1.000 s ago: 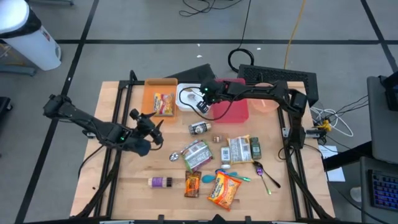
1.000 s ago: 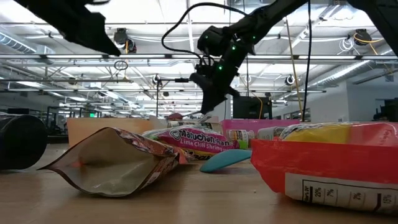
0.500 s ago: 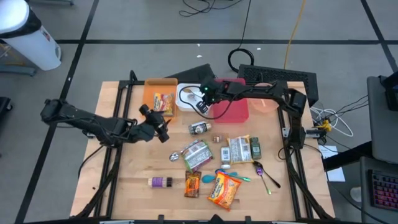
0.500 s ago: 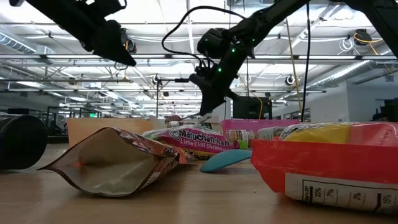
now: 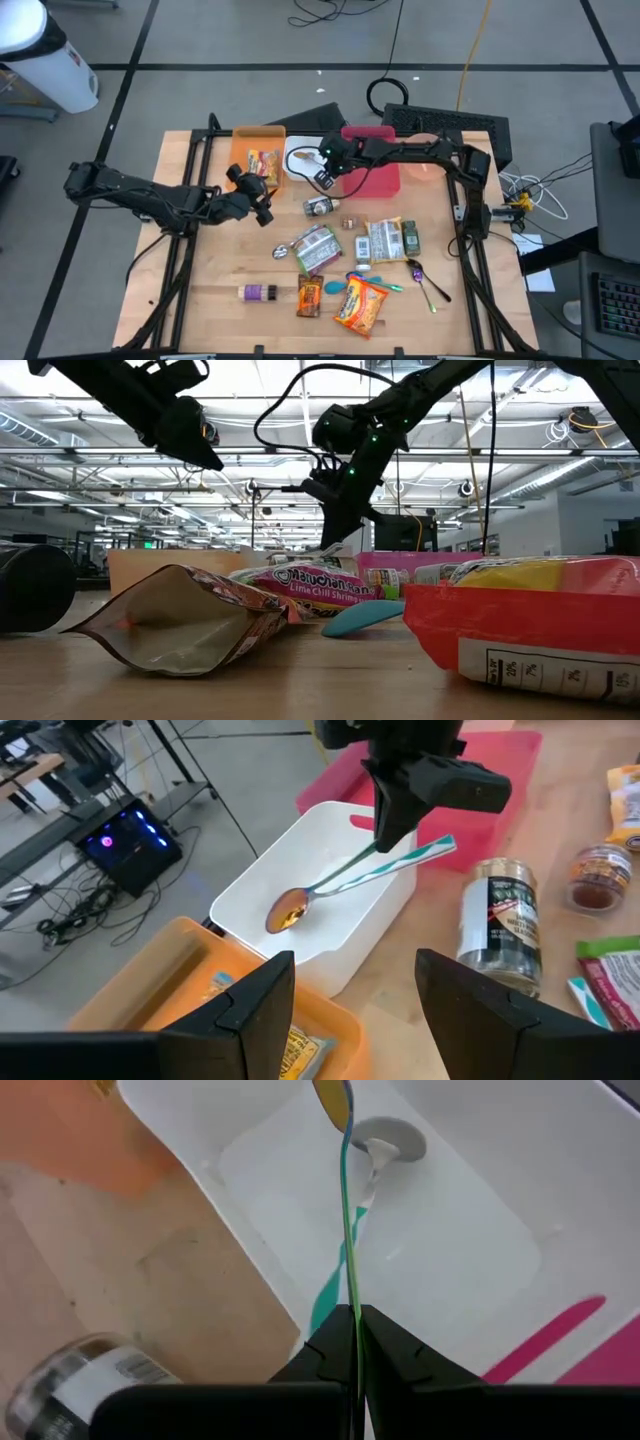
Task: Pick & Place Food Item
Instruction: Put the left purple spoon into the white bin
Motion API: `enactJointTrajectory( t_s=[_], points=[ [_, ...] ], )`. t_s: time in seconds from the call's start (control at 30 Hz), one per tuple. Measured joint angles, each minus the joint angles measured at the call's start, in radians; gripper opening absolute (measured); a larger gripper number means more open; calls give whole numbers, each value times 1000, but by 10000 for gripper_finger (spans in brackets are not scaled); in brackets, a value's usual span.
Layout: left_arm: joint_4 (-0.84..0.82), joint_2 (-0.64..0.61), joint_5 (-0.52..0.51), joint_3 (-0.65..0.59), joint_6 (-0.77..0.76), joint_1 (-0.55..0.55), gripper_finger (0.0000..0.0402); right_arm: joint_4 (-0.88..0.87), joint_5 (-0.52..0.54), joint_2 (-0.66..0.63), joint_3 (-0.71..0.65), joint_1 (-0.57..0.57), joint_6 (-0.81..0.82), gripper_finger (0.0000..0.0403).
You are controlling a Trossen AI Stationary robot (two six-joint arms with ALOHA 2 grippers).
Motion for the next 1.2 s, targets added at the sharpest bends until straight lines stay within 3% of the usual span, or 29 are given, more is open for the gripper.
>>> enactJointTrajectory(
  t_s=[0.47, 0.73, 1.2],
  points=[
    [-2, 41, 5, -2, 0, 5, 214, -6, -38, -3, 0, 25, 35, 0],
    [9, 117, 2, -2, 0, 70, 214, -6, -54, -6, 0, 26, 37, 0],
    [112, 180, 122, -1, 55, 127, 214, -11, -57, -6, 0, 26, 33, 8]
  ],
)
